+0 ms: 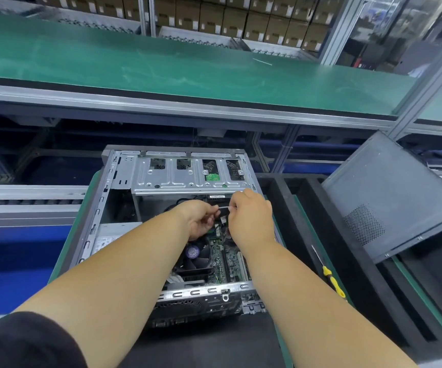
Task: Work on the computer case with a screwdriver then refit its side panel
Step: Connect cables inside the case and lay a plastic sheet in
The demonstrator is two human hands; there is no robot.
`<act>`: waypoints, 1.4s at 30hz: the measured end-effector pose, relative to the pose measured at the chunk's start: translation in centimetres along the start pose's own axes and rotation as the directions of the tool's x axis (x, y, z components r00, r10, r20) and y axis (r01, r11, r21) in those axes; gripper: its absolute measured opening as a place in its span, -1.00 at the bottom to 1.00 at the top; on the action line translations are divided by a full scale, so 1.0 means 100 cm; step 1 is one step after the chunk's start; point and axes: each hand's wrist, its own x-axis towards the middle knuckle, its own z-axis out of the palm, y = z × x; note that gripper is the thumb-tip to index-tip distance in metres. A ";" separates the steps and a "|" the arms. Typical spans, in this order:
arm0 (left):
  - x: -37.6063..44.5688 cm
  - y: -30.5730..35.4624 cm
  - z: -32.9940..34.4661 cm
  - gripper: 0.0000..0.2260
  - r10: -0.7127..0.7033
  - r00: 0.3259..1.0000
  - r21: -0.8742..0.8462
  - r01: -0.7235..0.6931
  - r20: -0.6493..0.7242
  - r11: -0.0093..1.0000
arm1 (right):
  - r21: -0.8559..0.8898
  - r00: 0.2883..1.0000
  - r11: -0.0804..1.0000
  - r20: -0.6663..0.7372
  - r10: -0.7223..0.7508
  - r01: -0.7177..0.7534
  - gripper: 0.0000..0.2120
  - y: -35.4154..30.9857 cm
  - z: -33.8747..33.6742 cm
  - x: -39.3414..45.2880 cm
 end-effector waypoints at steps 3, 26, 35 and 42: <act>0.005 -0.001 0.000 -0.79 -0.007 0.997 -0.007 0.006 -0.080 1.000 | -0.002 0.999 1.000 0.021 0.024 -0.024 -0.94 0.002 0.001 0.000; 0.004 -0.001 -0.013 -0.68 0.345 0.918 0.515 -0.204 -0.195 0.833 | -0.020 1.000 1.000 0.018 0.009 -0.009 -0.96 0.006 0.007 -0.001; 0.005 -0.009 -0.005 -0.94 0.198 0.974 0.278 -0.220 0.107 0.935 | 0.002 1.000 1.000 0.019 0.013 -0.013 -0.95 0.006 0.006 -0.001; 0.008 -0.009 -0.003 -0.89 0.241 0.966 0.327 -0.257 0.088 0.909 | 0.020 0.999 0.999 0.026 0.033 -0.034 -0.94 0.004 0.007 -0.001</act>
